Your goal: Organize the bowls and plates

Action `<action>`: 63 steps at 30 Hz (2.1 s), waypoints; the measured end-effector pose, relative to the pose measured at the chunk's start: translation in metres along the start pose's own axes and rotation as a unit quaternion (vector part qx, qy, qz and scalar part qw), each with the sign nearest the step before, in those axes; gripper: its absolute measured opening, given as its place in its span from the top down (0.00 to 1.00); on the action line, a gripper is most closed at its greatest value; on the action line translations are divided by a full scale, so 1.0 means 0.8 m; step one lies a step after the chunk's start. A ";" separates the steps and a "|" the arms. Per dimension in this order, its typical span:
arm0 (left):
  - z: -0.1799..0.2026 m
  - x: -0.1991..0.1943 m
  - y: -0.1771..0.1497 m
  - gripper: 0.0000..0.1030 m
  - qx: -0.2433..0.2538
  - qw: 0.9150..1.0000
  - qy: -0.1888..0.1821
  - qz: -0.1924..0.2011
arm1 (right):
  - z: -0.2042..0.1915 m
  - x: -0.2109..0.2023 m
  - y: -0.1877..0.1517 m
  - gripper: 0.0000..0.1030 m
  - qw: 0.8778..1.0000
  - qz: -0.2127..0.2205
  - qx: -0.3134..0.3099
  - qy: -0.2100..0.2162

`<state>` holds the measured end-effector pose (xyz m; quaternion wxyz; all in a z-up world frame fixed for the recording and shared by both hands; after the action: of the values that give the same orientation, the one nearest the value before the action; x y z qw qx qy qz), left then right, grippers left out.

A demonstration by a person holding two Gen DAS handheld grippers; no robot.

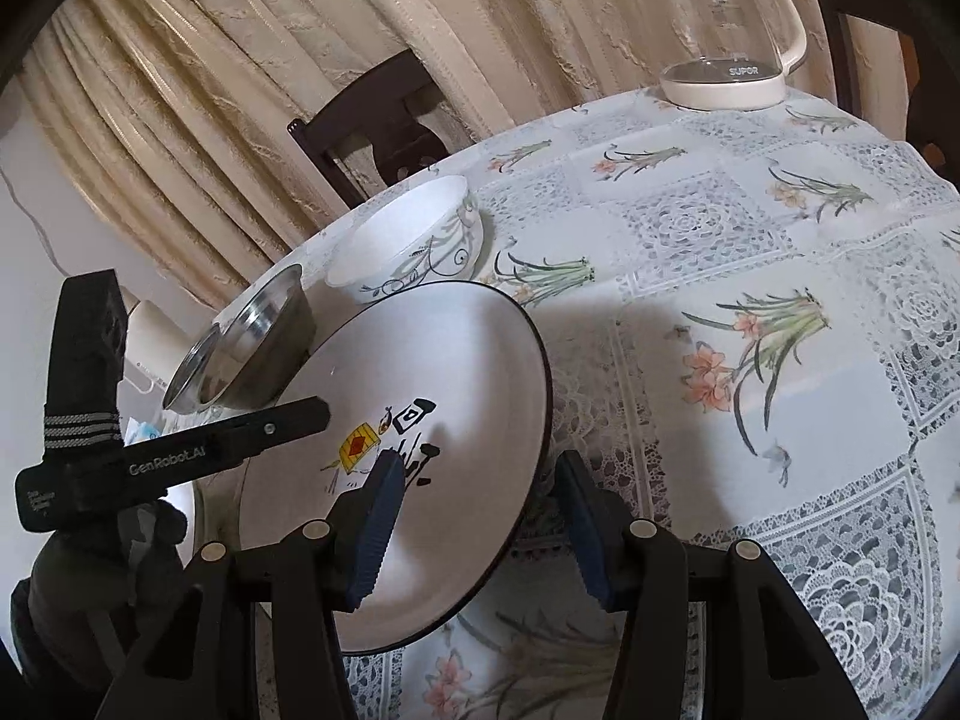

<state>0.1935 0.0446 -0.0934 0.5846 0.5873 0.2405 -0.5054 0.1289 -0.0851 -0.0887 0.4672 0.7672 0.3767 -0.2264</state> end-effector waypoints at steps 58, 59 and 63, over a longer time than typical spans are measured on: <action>0.031 -0.005 -0.044 0.55 0.019 0.999 0.026 0.008 | 0.001 -0.013 -0.023 0.61 0.996 -0.001 -0.061 -0.067; 0.031 -0.005 -0.044 0.55 0.021 0.999 0.031 0.011 | 0.001 -0.012 -0.023 0.62 0.996 -0.001 -0.060 -0.067; 0.027 -0.007 -0.043 0.64 0.017 0.998 0.048 0.024 | 0.003 -0.013 -0.023 0.64 0.996 -0.001 -0.059 -0.072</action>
<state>0.1544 0.0335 -0.0996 0.5748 0.6259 0.2453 -0.4665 0.1082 -0.0862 -0.0927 0.5375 0.7196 0.3553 -0.2592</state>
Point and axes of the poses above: each gripper's, at about its wrist camera, not at the fingertips, and x roughly the way its jaws point, z to its right, y to its top, the point moved 9 cm from there along x, roughly the way its jaws point, and after that the axes turned 3 degrees about -z, right-handed, at the moved point
